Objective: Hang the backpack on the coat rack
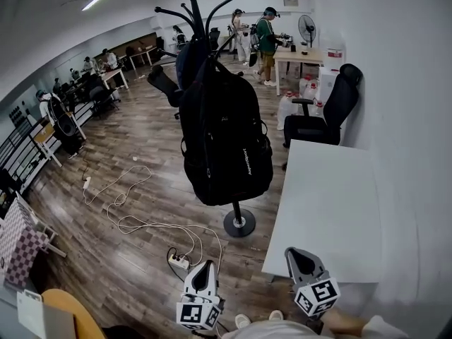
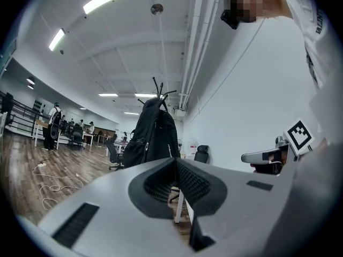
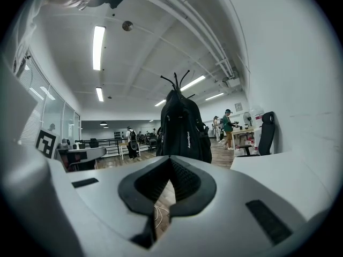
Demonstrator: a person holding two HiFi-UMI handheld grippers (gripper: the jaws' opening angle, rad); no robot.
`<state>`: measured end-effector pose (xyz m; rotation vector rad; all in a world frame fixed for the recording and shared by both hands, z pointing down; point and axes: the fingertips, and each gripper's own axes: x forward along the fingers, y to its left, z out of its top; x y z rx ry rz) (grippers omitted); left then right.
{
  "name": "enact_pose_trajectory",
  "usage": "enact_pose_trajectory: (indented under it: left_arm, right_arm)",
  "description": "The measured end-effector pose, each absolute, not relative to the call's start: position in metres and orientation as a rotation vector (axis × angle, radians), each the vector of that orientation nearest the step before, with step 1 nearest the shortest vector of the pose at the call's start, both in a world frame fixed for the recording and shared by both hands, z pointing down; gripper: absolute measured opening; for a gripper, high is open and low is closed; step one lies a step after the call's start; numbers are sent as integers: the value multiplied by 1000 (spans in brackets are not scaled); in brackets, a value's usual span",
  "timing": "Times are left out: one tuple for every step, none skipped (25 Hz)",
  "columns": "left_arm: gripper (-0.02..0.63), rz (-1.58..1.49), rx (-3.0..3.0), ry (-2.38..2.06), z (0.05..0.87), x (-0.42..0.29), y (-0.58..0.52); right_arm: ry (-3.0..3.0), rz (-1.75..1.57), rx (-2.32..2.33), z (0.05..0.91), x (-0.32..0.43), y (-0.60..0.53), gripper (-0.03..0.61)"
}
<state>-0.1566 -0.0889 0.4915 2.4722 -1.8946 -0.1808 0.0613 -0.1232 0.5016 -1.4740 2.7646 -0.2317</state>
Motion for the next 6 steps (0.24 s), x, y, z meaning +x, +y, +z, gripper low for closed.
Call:
enact_pose_trajectory:
  left_arm:
    - [12,-182,2474,-1896,491,-158,-89]
    - [14,-180,2474,-1902,490,-159,-89]
    - [13,-177,2473,-1910,488,-161,-89]
    - [13,-174,2471,-1917,487,-163,-88]
    - [14,-172,2470,-1923,485,-165,-88]
    - [13,-170,2469,-1928,484,-166,-88]
  right_arm:
    - [2765,-234,-1467,501,60,-124,14]
    - [2768,-230,-1457,500,57,-126,14]
    - [2770,-224,-1446,497,54,-127,14]
    - [2771,-216,-1437,495,51,-128,14]
    - [2771,-209,-1428,492,48,-128,14]
    - [2770,-201,-1419,489,45,-129,14]
